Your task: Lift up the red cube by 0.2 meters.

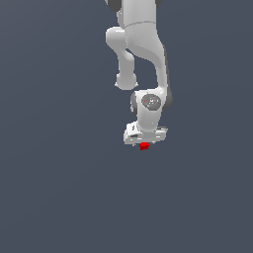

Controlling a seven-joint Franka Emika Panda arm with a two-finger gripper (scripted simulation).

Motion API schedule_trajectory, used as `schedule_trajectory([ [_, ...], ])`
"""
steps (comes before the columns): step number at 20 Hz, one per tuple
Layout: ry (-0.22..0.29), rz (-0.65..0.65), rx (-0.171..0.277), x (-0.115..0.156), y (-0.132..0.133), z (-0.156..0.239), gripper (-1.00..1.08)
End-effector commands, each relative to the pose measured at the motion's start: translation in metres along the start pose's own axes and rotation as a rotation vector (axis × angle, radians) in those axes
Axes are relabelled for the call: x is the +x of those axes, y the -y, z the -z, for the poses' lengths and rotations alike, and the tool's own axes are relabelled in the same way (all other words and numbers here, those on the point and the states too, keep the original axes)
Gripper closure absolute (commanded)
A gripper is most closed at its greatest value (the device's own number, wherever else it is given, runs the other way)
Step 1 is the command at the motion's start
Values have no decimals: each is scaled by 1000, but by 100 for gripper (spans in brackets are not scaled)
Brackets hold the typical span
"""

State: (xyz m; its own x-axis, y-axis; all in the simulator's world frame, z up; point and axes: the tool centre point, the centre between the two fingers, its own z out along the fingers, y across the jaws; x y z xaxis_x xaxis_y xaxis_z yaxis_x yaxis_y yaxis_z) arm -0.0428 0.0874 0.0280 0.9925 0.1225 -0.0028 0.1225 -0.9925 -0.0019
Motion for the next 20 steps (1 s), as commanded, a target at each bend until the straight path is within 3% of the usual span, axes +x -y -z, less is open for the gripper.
schedule_trajectory([
  [1, -3, 4, -1, 0, 3, -6, -92],
  [4, -3, 5, -2, 0, 4, -8, -92],
  [5, -3, 5, -2, 0, 4, -8, 108],
  [20, -2, 5, -2, 0, 4, -1, 108],
])
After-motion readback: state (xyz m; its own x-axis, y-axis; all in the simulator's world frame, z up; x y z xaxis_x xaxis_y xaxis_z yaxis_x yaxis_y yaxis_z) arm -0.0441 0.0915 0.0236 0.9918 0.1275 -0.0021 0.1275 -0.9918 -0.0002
